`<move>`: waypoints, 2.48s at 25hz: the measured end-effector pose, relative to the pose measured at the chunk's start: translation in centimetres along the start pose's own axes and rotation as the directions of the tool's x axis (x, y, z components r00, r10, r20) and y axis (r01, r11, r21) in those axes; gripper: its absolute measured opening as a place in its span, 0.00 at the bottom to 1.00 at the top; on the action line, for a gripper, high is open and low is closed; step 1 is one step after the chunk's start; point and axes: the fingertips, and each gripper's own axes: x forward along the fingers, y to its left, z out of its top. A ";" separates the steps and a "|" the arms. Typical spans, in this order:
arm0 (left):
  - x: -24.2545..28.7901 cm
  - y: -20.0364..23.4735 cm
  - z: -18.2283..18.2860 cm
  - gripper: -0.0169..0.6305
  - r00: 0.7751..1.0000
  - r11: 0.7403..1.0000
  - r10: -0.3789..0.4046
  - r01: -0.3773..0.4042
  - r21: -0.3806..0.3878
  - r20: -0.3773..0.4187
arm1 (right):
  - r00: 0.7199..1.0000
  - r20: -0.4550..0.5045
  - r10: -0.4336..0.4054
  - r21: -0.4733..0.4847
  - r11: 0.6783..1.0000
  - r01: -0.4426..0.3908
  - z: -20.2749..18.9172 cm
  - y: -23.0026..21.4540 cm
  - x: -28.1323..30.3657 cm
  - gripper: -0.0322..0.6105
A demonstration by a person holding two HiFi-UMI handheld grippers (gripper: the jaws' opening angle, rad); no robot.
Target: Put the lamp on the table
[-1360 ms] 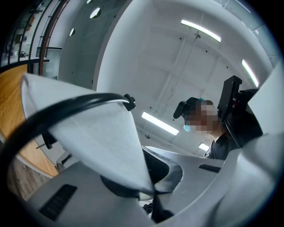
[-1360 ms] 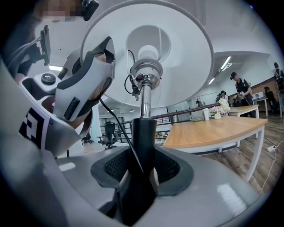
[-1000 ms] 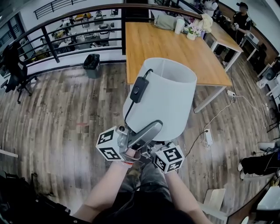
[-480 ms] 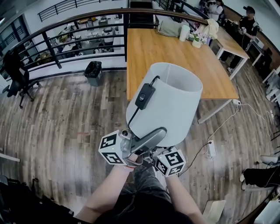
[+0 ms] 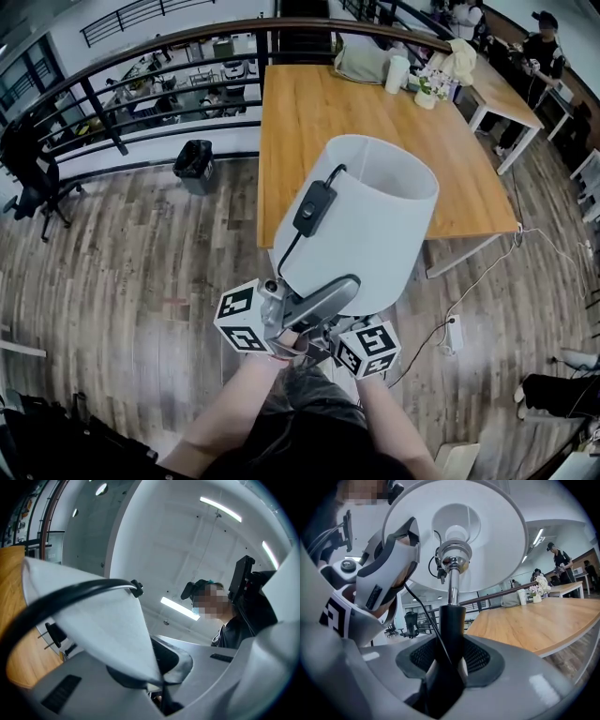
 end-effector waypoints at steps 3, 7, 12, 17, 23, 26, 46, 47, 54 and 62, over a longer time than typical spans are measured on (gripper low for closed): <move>0.9 2.4 0.7 0.03 1.000 1.000 0.001 -0.001 0.007 -0.001 | 1.000 0.000 0.007 0.000 1.000 -0.007 0.7 -2.0 1.7 0.32; 1.7 5.7 1.8 0.03 1.000 1.000 0.008 -0.008 0.022 0.012 | 1.000 -0.005 0.020 -0.004 1.000 -0.020 1.6 -4.6 3.8 0.32; 2.2 8.6 2.8 0.03 0.999 0.999 0.028 -0.029 0.018 0.041 | 0.999 -0.028 0.040 -0.005 0.999 -0.040 1.9 -6.7 5.6 0.32; 3.0 11.4 5.5 0.03 0.997 0.998 0.066 -0.067 0.002 0.040 | 0.996 -0.060 0.062 0.022 0.998 -0.061 3.5 -7.6 8.7 0.32; 2.4 14.9 7.9 0.03 0.995 0.995 0.092 -0.090 -0.037 0.040 | 0.994 -0.095 0.052 0.047 0.998 -0.048 3.7 -8.6 12.1 0.32; 1.7 16.9 8.6 0.03 0.997 0.996 0.063 -0.060 -0.061 0.043 | 0.996 -0.088 0.016 0.037 0.999 -0.012 3.2 -10.0 13.8 0.32; -0.5 27.1 14.8 0.03 0.996 0.976 -0.082 0.076 -0.205 -0.021 | 0.979 -0.043 -0.198 0.040 0.979 0.200 4.2 -15.8 24.4 0.32; -0.5 27.4 15.0 0.03 0.996 0.974 -0.088 0.081 -0.209 -0.023 | 0.978 -0.043 -0.206 0.040 0.977 0.208 4.3 -16.0 24.6 0.32; -0.7 29.5 15.0 0.03 0.996 0.969 -0.082 0.073 -0.236 -0.030 | 0.973 -0.056 -0.222 0.059 0.973 0.225 3.5 -17.3 25.8 0.32; 1.1 33.2 14.9 0.03 0.998 0.978 -0.055 0.049 -0.204 -0.019 | 0.982 -0.062 -0.177 0.044 0.983 0.180 4.3 -21.1 27.5 0.32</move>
